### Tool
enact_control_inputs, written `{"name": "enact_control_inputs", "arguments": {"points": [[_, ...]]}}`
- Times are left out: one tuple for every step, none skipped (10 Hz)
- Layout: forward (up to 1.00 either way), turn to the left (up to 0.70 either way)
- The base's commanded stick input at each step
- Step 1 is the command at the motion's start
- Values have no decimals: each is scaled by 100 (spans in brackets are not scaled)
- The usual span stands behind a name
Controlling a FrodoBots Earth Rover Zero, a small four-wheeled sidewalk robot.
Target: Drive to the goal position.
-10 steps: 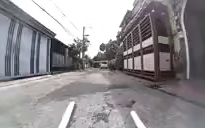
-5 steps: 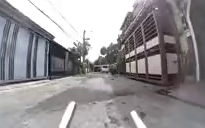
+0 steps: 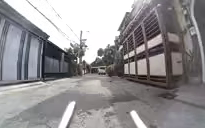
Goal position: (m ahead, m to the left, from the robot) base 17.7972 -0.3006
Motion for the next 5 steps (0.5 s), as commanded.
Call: {"name": "enact_control_inputs", "arguments": {"points": [[85, 0], [85, 0], [85, 0], [85, 0], [85, 0]]}}
